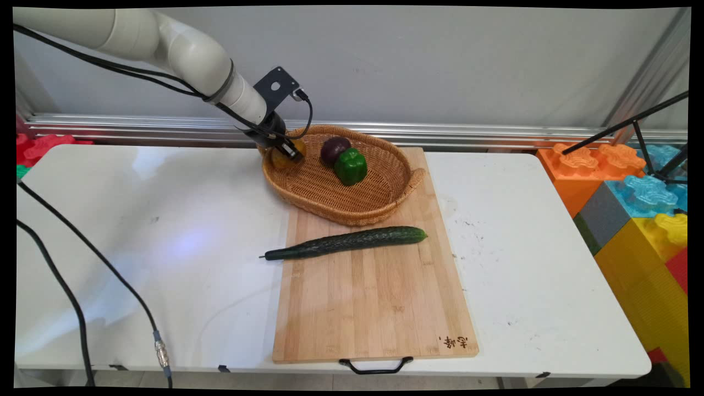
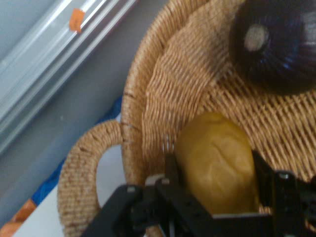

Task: Place the picked object in the vegetable basket

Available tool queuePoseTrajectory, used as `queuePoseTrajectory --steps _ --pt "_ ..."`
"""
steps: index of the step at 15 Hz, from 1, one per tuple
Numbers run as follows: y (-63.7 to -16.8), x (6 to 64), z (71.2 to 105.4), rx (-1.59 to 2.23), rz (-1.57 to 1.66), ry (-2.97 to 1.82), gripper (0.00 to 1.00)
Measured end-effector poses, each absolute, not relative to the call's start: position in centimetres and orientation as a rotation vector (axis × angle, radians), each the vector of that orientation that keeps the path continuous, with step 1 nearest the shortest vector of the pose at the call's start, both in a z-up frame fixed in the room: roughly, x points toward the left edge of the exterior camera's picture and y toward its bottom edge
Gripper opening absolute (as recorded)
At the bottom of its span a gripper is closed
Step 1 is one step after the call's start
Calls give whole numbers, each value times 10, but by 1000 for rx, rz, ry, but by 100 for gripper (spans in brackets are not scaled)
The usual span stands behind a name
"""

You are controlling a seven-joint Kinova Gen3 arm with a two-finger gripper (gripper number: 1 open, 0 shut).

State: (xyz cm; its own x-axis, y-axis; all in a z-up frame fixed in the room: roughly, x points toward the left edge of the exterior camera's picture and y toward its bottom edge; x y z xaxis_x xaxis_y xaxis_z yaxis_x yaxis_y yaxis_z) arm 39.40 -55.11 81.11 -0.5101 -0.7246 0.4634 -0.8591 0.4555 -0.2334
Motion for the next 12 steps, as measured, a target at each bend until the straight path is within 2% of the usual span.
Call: queuePoseTrajectory --steps 8,9,12 --pt "-572 371 796 1321 560 -2315 0" --pt "-575 361 796 1297 542 -2313 100" --pt "-577 340 798 1246 499 -2307 100"
